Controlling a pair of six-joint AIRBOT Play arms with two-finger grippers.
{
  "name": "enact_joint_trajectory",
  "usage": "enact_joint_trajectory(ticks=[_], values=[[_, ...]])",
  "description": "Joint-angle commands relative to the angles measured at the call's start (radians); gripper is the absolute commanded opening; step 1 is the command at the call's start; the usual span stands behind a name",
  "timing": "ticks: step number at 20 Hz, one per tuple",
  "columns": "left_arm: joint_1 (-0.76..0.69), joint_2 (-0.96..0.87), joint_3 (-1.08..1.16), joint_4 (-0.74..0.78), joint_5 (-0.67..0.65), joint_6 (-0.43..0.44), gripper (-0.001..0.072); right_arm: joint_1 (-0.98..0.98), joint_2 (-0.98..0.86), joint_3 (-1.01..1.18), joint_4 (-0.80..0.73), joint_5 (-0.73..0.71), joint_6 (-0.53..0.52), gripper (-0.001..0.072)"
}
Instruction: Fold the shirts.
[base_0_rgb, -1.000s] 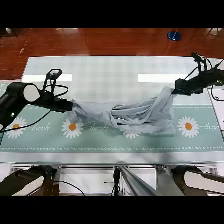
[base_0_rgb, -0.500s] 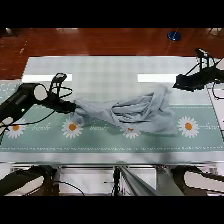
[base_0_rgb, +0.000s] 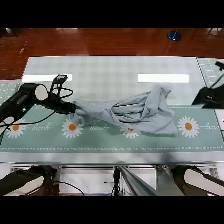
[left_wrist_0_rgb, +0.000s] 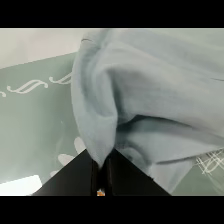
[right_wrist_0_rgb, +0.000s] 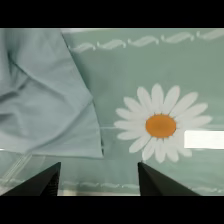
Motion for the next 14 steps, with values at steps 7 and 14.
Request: enact_joint_trajectory(ticks=[7, 14], values=[[0.0, -0.001, 0.0, 0.0, -0.01, 0.027, 0.0039, -0.243, 0.146, -0.573, 0.243, -0.121, -0.181, 0.0538], [0.0, -0.001, 0.0, 0.0, -0.014, 0.041, 0.004, -0.243, 0.133, -0.653, 0.237, -0.229, -0.217, 0.054]])
